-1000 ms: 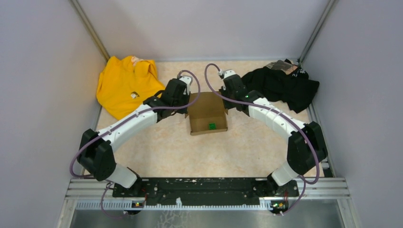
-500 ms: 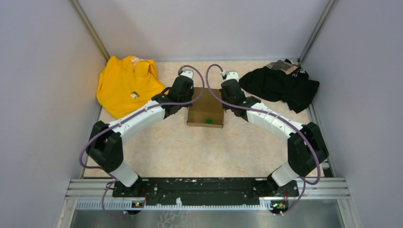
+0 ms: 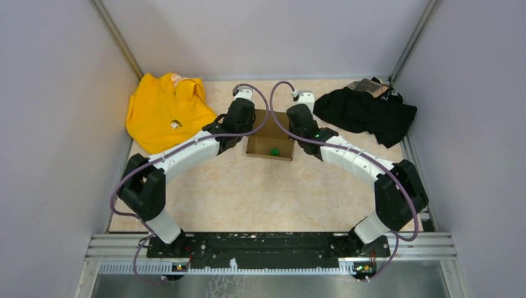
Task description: Fold the paper box
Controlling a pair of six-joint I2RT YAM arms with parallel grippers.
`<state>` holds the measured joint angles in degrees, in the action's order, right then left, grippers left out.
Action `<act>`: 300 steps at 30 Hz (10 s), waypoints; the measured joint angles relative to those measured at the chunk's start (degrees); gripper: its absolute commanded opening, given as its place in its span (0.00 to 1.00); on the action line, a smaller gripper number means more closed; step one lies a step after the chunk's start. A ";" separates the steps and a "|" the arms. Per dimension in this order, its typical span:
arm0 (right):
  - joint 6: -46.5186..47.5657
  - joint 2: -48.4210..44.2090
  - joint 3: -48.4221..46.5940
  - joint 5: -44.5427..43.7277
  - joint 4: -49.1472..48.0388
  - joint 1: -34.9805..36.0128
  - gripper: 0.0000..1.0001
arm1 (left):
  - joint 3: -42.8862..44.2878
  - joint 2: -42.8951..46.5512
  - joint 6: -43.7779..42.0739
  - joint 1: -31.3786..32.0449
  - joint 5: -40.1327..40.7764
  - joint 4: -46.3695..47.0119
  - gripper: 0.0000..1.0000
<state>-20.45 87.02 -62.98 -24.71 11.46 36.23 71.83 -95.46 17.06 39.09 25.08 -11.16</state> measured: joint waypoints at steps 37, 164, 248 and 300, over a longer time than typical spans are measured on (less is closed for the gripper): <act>-8.37 2.43 5.64 -10.93 -7.82 5.62 0.00 | -14.73 5.81 4.15 0.81 0.68 11.26 0.00; 3.80 6.08 2.19 33.48 6.08 -4.22 0.49 | -16.55 3.13 11.58 4.33 -5.97 4.48 0.45; -17.33 6.01 26.05 64.06 -38.95 -19.43 0.99 | -40.48 9.73 14.64 -13.79 -47.67 41.68 0.99; -1.77 -13.99 23.47 57.37 -9.22 -19.43 0.88 | -37.16 34.69 11.52 -11.80 -45.75 16.72 0.99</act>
<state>-22.22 73.03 -39.51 32.67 2.24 16.80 34.68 -60.77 28.58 27.29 -20.67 5.56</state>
